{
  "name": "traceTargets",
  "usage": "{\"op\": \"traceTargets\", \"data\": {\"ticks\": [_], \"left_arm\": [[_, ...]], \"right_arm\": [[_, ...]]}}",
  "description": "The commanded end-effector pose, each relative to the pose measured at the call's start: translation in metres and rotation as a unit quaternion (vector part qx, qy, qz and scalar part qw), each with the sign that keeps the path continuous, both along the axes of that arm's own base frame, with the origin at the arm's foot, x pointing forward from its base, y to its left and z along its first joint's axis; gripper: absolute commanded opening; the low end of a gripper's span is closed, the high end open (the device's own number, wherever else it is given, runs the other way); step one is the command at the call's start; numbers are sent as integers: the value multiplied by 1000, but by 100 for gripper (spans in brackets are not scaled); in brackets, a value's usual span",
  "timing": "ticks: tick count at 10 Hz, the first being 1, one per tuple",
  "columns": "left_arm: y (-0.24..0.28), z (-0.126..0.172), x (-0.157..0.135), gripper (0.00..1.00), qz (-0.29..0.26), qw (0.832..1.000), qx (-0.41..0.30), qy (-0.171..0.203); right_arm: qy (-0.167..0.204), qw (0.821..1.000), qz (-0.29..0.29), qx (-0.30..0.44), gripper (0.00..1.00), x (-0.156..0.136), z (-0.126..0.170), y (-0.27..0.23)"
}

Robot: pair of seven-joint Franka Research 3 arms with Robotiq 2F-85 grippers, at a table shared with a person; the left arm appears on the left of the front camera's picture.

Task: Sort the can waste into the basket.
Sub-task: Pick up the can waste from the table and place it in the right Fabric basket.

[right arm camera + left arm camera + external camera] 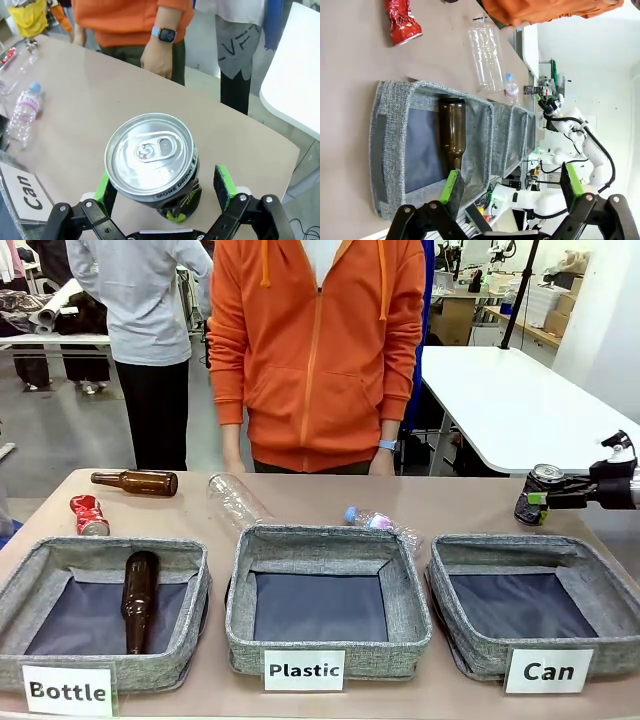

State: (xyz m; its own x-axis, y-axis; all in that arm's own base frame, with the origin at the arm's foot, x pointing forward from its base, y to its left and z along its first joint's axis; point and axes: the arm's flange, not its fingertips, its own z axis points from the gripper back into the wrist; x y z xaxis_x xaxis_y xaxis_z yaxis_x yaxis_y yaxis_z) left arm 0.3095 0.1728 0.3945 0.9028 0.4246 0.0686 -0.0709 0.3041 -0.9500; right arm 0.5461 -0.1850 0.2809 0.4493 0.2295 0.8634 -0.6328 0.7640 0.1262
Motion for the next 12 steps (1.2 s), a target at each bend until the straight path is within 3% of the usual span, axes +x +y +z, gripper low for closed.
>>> {"op": "traceTargets", "data": {"ticks": [1,6,7,8,9,12], "left_arm": [[-2,4,-1,100,1,1000,-8,0],[-2,4,-1,100,1,1000,-8,0],[-2,4,-1,100,1,1000,-8,0],[-2,4,-1,100,1,1000,-8,0],[-2,4,-1,100,1,1000,-8,0],[-2,4,-1,100,1,1000,-8,0]], "right_arm": [[-2,1000,-17,0,100,14,-4,5],[-8,1000,-19,17,100,21,-6,10],[-9,1000,-14,15,61,22,-7,10],[-5,1000,-13,17,42,22,-8,11],[-3,1000,-8,20,2,23,-9,11],[2,1000,-7,22,0,22,-10,10]]}}
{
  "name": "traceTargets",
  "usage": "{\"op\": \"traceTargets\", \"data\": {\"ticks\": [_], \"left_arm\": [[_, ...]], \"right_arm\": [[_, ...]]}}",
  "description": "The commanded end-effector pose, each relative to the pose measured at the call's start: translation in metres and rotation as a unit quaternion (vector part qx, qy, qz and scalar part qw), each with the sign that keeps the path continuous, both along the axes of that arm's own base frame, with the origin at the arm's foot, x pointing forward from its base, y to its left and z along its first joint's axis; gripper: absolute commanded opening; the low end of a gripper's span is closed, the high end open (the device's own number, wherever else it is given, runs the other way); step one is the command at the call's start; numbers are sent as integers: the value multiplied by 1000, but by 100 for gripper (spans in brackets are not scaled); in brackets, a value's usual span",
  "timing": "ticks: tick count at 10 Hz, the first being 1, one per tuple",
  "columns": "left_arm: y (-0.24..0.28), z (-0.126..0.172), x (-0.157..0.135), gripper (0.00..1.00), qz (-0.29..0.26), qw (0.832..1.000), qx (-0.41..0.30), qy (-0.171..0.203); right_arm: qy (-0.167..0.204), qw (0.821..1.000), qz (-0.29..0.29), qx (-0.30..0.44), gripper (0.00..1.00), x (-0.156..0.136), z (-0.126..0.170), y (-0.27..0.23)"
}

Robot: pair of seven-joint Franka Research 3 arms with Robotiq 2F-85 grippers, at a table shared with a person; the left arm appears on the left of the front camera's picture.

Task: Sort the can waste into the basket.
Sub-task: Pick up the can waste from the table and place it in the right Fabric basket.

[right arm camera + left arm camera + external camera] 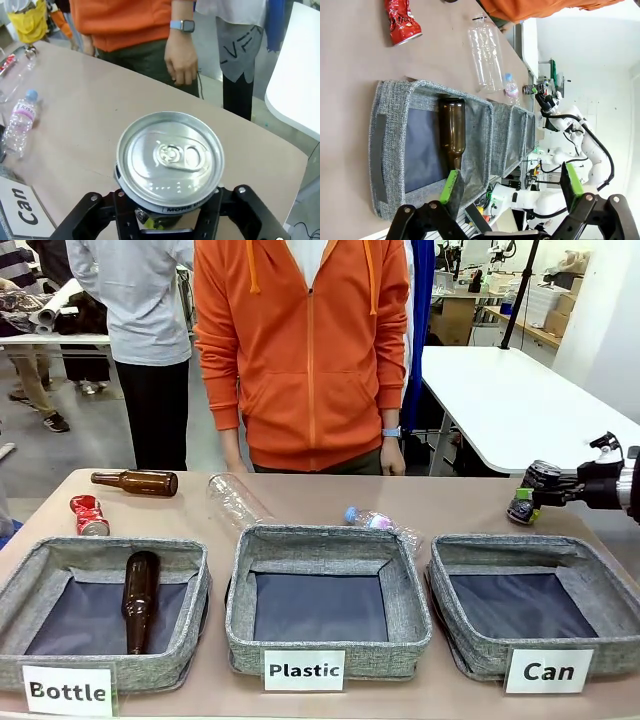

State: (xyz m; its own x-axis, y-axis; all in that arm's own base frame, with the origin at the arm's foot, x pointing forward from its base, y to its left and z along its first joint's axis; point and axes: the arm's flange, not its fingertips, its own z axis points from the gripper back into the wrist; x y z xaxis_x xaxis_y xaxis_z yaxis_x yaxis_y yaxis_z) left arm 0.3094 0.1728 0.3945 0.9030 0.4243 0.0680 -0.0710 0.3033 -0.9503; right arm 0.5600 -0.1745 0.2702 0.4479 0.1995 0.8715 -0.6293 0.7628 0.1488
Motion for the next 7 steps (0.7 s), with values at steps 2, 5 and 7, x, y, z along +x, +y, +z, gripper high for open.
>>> {"op": "traceTargets", "data": {"ticks": [2,5,7], "left_arm": [[-2,4,-1,100,1,1000,-8,0],[-2,4,-1,100,1,1000,-8,0],[-2,4,-1,100,1,1000,-8,0]], "right_arm": [[1,1000,2,13,0,6,-1,0],[-21,1000,13,17,0,-6,18,3],[-43,999,29,12,0,-31,67,14]]}}
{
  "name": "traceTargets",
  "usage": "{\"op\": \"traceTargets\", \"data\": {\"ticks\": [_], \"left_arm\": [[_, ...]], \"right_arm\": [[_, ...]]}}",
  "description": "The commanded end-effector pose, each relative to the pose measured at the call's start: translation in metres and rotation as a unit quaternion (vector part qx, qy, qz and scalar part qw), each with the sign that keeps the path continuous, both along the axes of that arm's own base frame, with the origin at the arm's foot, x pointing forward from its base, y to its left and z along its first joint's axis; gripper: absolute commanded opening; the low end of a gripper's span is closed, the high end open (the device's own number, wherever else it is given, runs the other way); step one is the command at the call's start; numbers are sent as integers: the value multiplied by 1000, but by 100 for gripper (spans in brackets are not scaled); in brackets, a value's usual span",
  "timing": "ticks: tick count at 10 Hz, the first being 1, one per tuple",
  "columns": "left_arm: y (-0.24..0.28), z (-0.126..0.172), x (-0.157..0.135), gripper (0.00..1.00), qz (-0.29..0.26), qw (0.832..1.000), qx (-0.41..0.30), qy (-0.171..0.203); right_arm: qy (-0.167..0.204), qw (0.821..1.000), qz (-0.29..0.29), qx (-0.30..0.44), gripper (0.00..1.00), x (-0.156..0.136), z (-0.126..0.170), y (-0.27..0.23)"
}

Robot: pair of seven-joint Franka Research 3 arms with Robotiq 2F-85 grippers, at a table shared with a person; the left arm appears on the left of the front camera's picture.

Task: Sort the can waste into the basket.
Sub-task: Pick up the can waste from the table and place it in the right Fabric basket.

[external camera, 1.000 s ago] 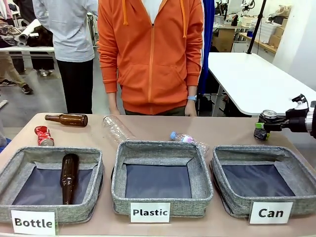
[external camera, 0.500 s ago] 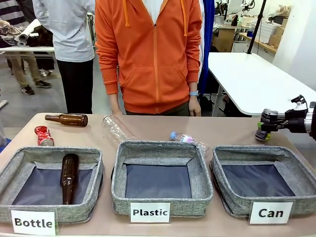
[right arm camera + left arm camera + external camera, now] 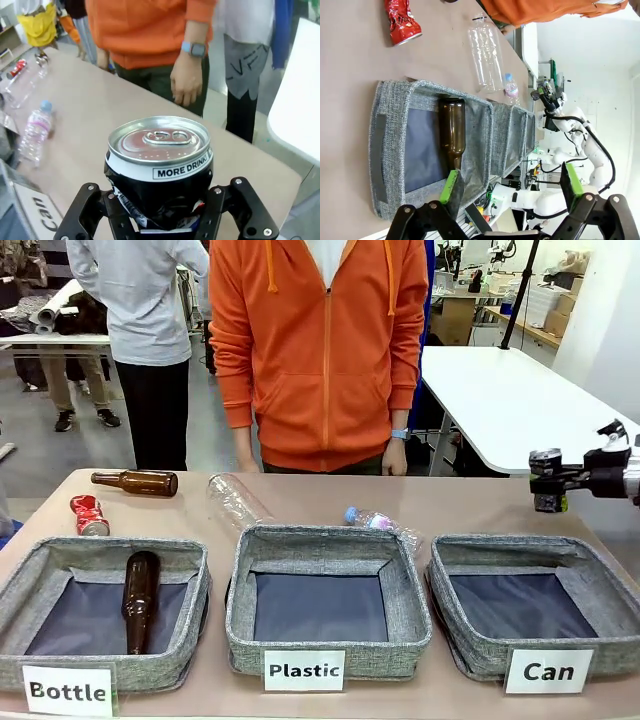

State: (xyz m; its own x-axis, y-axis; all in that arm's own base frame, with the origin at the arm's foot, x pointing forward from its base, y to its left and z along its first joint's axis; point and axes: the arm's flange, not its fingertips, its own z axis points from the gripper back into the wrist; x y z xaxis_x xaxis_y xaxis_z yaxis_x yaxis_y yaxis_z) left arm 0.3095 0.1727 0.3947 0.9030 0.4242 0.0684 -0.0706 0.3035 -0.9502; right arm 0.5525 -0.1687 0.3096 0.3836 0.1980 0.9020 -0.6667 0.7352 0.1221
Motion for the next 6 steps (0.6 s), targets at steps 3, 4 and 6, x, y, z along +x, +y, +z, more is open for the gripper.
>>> {"op": "traceTargets", "data": {"ticks": [3,4,6], "left_arm": [[-2,4,-1,100,1,1000,-8,0],[-2,4,-1,100,1,1000,-8,0],[-2,4,-1,100,1,1000,-8,0]], "right_arm": [[42,993,80,-82,0,-93,108,52],[59,988,109,-97,0,-114,120,71],[97,967,193,-138,0,-150,118,111]]}}
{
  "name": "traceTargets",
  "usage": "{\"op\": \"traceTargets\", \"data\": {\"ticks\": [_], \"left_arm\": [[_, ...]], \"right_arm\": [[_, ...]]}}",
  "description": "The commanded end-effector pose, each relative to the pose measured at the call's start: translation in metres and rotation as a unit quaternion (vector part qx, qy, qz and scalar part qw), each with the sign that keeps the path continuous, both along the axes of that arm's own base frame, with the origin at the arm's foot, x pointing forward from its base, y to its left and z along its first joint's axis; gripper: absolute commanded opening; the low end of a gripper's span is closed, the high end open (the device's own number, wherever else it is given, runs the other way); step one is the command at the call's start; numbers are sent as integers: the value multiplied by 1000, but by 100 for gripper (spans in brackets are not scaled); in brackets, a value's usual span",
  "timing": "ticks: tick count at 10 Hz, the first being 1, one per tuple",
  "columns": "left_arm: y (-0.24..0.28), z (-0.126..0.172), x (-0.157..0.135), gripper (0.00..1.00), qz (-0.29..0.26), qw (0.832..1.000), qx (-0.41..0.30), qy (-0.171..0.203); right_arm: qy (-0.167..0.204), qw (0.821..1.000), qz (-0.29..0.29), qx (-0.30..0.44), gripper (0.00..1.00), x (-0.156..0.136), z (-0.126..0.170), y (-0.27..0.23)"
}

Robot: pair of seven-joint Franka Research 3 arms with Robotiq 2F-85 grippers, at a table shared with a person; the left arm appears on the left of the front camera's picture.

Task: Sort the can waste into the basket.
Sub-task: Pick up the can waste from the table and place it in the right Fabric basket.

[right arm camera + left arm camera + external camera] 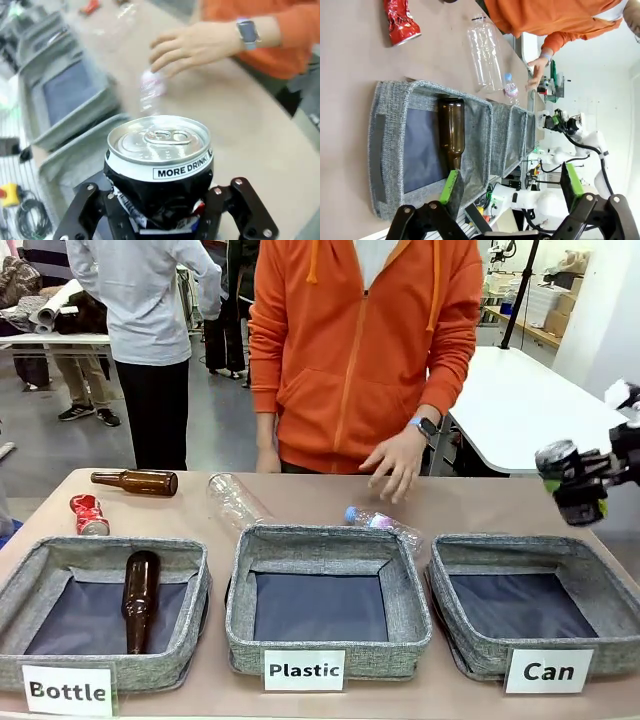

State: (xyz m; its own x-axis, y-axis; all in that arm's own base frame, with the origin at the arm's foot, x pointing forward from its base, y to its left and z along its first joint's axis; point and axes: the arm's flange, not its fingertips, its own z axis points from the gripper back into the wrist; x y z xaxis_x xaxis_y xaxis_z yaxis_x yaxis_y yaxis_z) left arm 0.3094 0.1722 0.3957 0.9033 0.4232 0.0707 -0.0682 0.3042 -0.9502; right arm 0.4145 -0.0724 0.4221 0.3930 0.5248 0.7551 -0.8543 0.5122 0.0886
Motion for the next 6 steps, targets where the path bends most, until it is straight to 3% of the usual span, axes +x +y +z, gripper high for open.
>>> {"op": "traceTargets", "data": {"ticks": [1,3,6], "left_arm": [[-1,3,-1,100,2,1000,-8,1],[-1,3,-1,100,2,1000,-8,1],[-1,3,-1,100,2,1000,-8,1]], "right_arm": [[27,995,79,-54,0,-22,2,31],[24,982,143,-117,0,-38,-6,52],[34,981,149,-119,0,-36,-9,52]]}}
